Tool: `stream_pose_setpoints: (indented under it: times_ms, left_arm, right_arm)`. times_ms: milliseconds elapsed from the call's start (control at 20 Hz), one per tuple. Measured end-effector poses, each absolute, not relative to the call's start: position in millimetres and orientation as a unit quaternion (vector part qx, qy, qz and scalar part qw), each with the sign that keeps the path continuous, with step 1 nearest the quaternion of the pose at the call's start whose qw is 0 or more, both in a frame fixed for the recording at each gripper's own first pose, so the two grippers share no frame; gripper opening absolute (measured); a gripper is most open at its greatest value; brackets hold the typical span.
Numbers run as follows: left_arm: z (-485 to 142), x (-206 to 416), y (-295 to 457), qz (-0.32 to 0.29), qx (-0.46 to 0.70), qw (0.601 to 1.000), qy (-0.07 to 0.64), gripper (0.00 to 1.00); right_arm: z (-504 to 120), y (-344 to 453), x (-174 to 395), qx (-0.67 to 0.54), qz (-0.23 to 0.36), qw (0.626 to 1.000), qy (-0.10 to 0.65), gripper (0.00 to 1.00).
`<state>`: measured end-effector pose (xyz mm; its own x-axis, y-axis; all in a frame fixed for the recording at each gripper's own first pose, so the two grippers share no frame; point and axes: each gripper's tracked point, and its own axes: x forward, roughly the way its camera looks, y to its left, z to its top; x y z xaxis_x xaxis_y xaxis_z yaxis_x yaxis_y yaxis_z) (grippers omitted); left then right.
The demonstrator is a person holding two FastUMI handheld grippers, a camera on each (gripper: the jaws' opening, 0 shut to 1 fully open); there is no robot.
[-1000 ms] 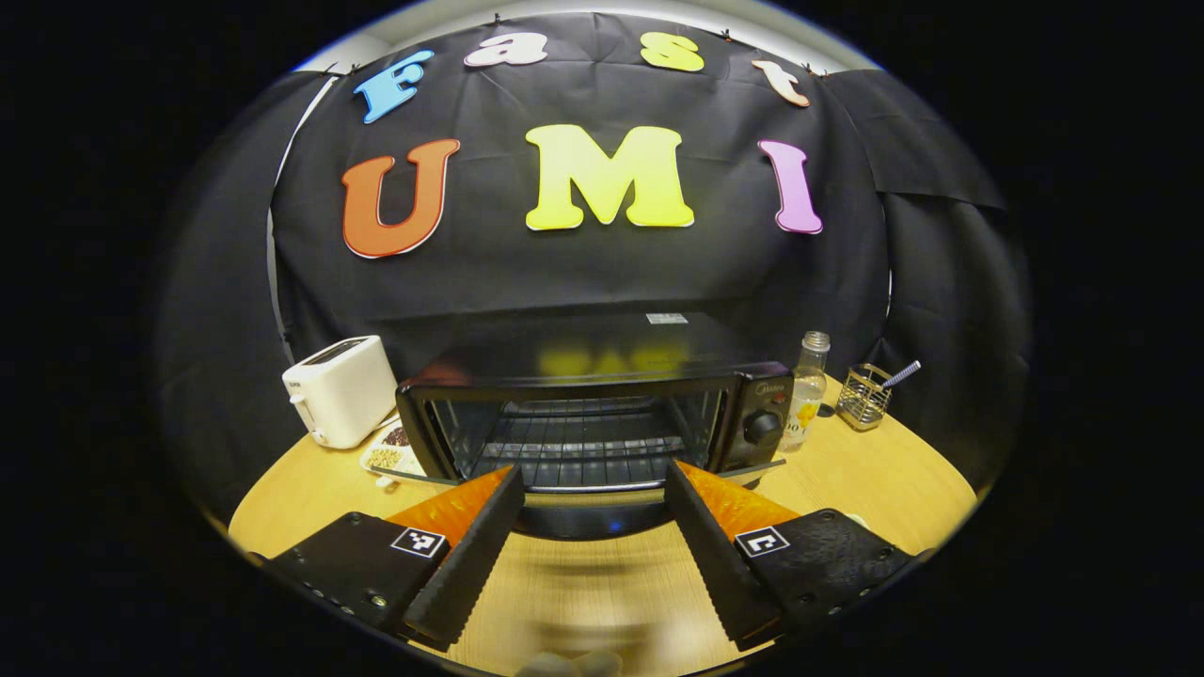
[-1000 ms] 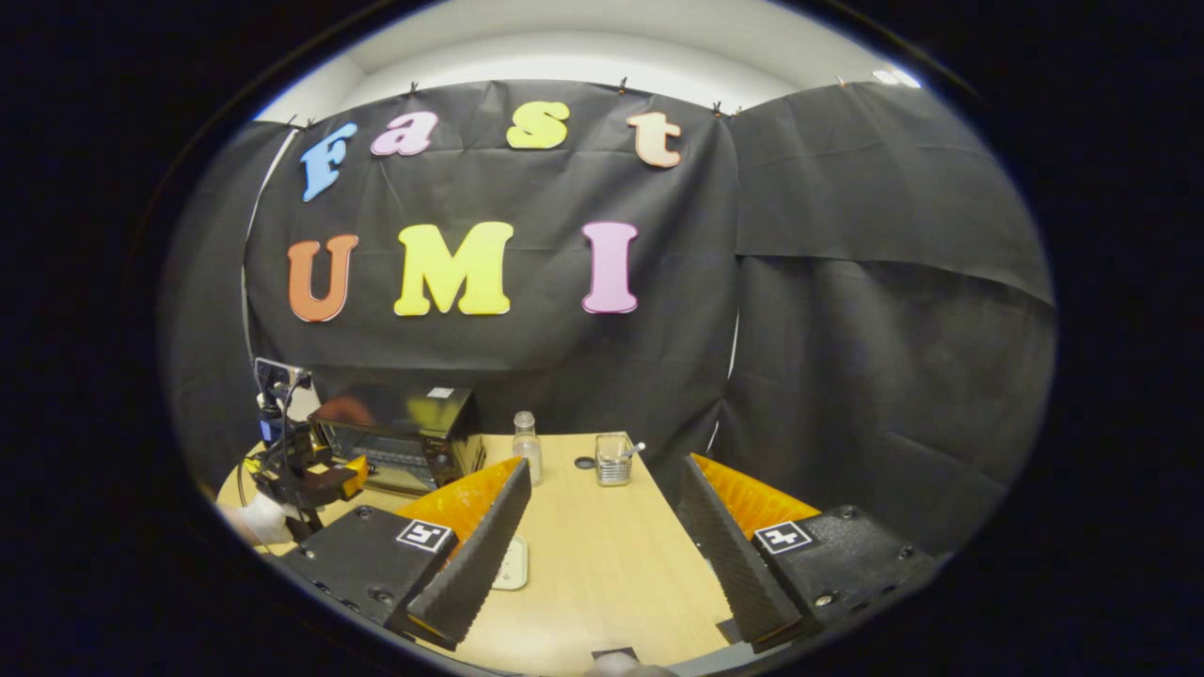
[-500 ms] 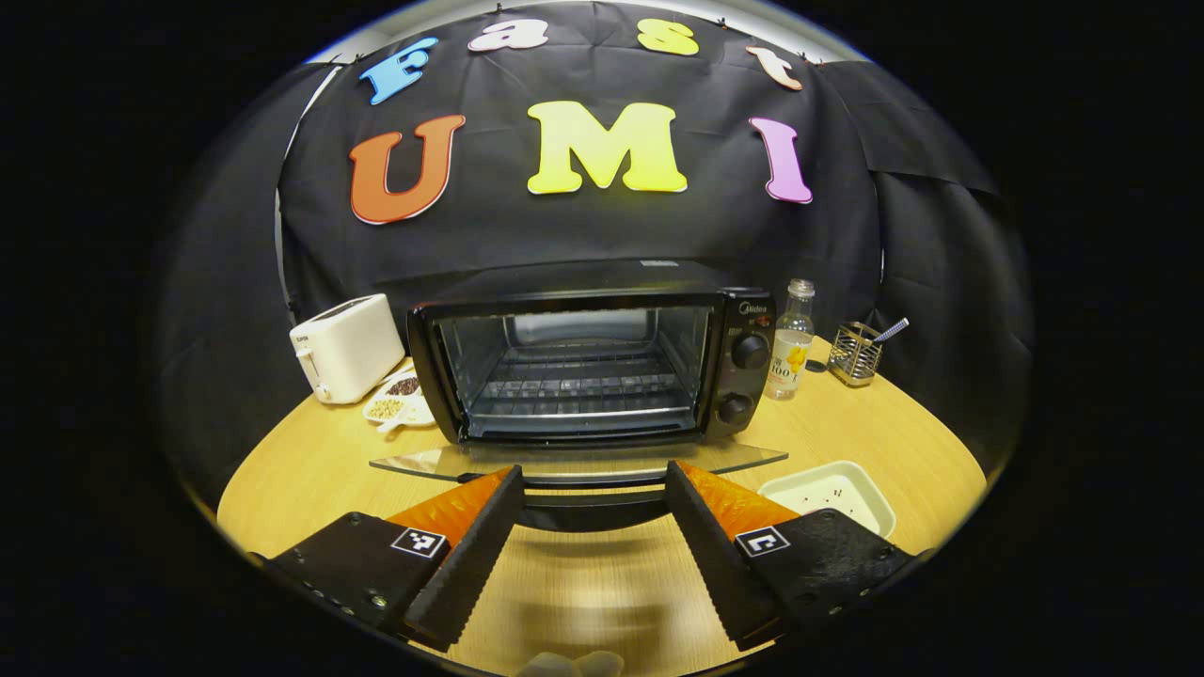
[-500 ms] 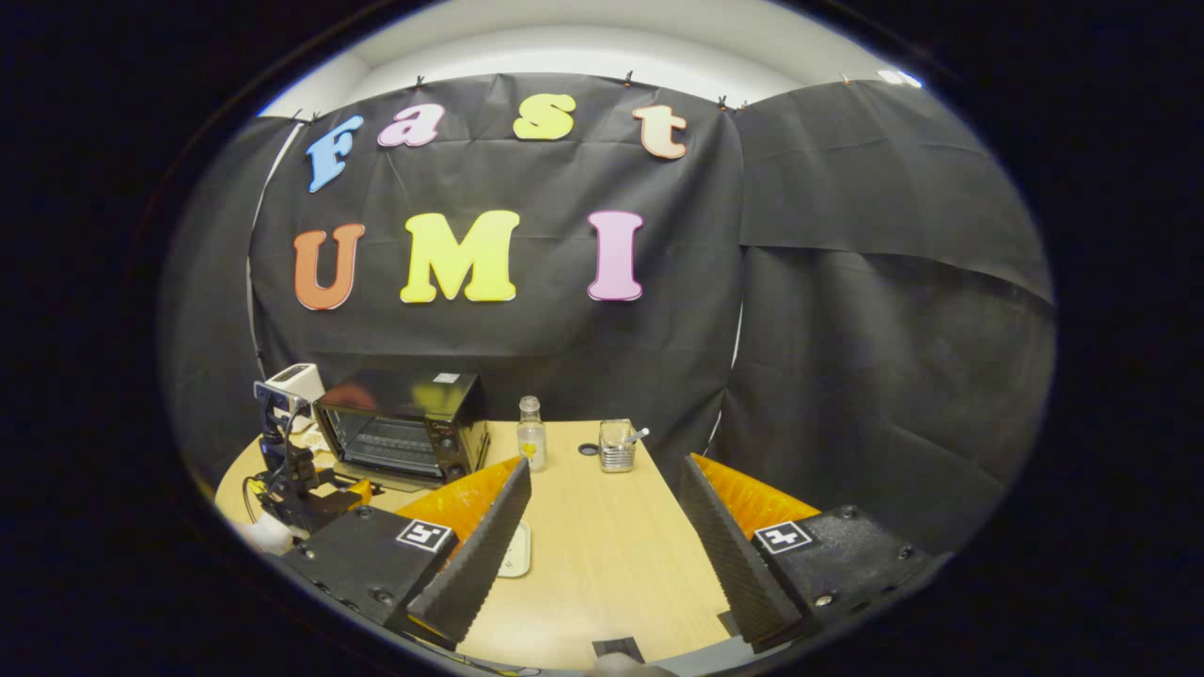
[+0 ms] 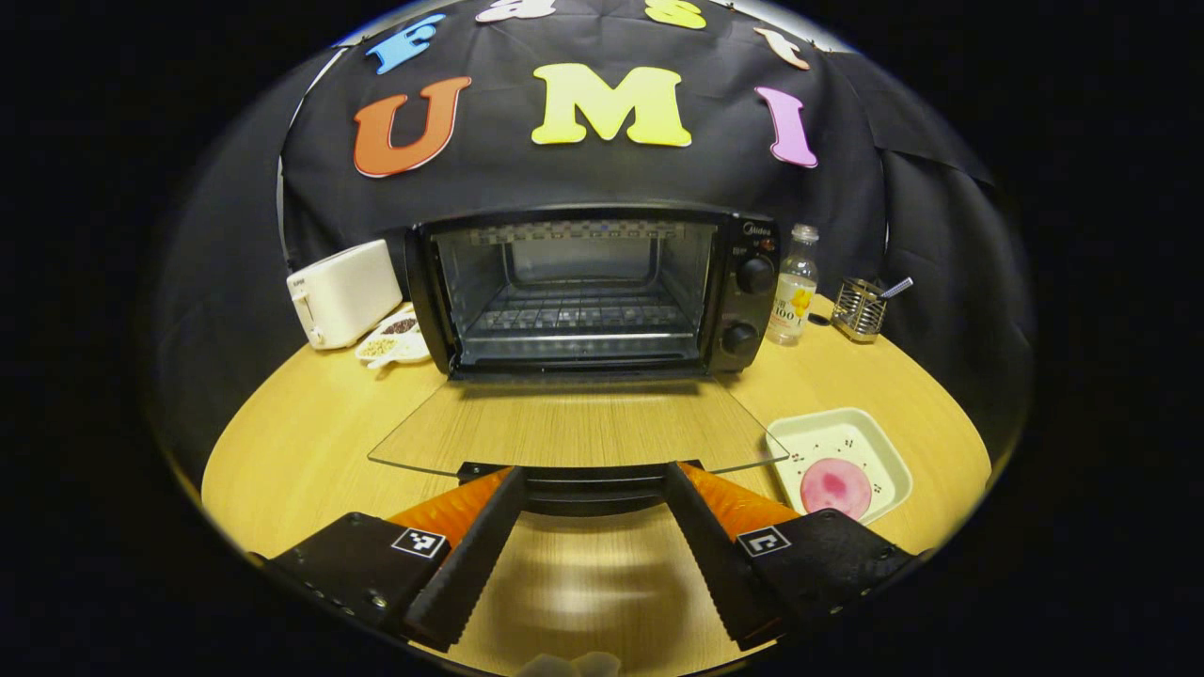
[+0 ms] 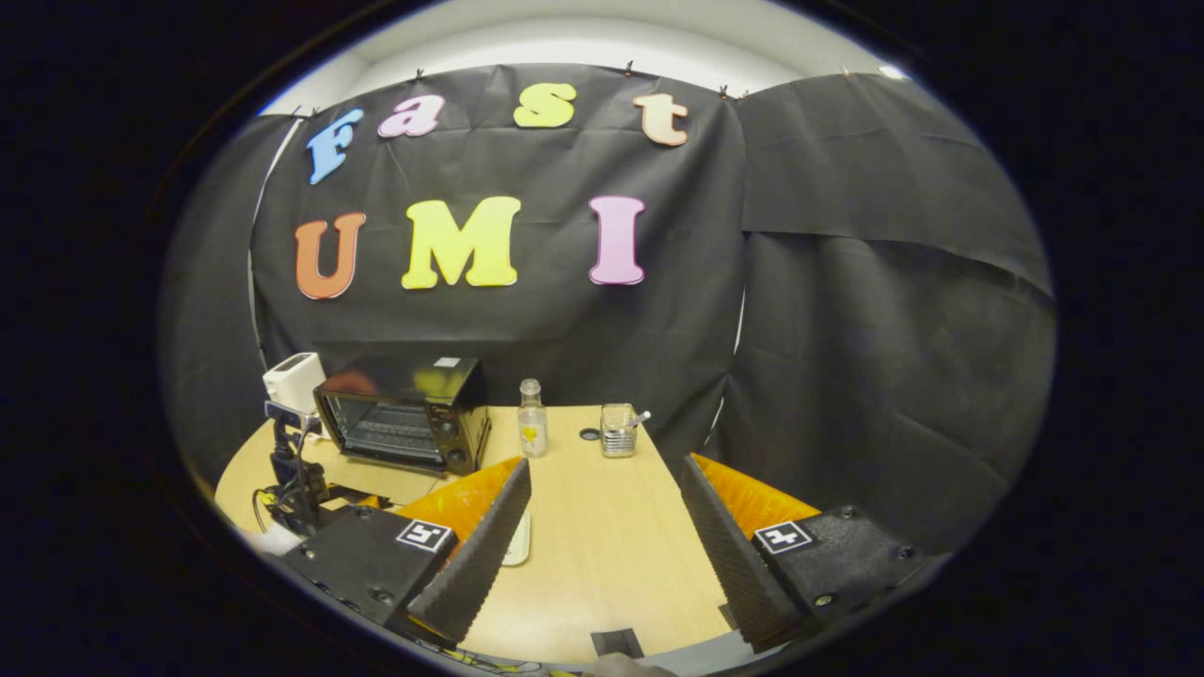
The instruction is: Open the electric oven with the left hand, put the food in, and close the electric oven.
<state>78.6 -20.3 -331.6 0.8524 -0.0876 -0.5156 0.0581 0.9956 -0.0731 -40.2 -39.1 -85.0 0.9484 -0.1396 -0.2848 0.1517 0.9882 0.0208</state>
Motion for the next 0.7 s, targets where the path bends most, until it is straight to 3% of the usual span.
stream_pose_setpoints:
  times_ms: [350, 700]
  left_arm:
    - [-356, 75, -20, -0.041, -0.018, 0.949, 0.311, 0.97]
    - [-341, 72, -13, -0.035, -0.029, 0.956, 0.289, 0.97]
  right_arm:
    - [-96, -37, -32, 0.022, -0.074, 0.985, 0.154, 1.00]
    - [-120, -27, -19, 0.032, -0.049, 0.983, 0.176, 1.00]
